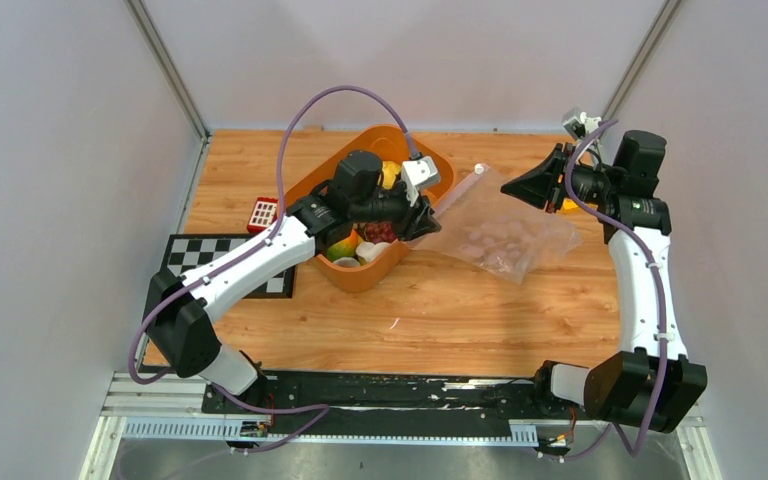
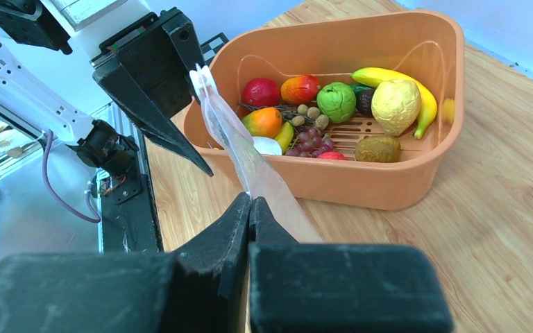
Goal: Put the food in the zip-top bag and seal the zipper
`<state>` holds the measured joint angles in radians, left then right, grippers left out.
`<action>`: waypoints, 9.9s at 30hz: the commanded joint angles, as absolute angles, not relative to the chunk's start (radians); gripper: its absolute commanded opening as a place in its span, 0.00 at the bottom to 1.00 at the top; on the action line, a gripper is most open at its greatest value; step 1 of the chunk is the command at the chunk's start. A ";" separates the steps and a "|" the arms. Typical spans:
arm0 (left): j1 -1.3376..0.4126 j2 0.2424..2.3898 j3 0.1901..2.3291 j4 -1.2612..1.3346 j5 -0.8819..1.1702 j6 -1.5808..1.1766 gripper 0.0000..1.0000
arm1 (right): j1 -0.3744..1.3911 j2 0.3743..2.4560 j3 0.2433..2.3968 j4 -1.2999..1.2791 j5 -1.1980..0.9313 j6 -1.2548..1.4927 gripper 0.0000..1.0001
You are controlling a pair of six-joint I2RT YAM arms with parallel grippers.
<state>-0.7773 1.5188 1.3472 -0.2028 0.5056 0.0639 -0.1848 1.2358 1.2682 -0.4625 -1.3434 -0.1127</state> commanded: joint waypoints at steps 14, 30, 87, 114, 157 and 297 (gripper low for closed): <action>-0.799 1.516 1.321 -0.162 0.453 0.049 0.00 | -0.172 1.244 1.235 -0.323 -1.205 0.033 0.01; -0.861 1.500 1.318 -0.077 0.167 -0.385 0.00 | -0.131 1.054 1.271 -0.460 -0.569 0.401 0.60; -0.896 1.428 1.250 -0.113 0.002 -0.359 0.74 | 0.463 1.162 1.139 -0.380 -0.211 0.255 0.00; -0.894 1.506 1.321 -0.073 0.030 -0.428 0.00 | 0.464 1.077 1.157 -0.580 -0.212 0.280 0.31; -0.845 1.510 1.395 -0.280 -0.092 -0.469 0.00 | 0.611 0.923 1.141 -0.650 0.302 0.129 0.00; -0.763 1.289 0.882 0.592 0.101 -0.639 0.36 | 0.521 1.092 1.055 -0.510 0.032 0.421 0.00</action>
<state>-0.7273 1.2602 0.8749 0.5240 0.1253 -0.6395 0.5285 1.1000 1.0603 -0.5770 0.0845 0.3820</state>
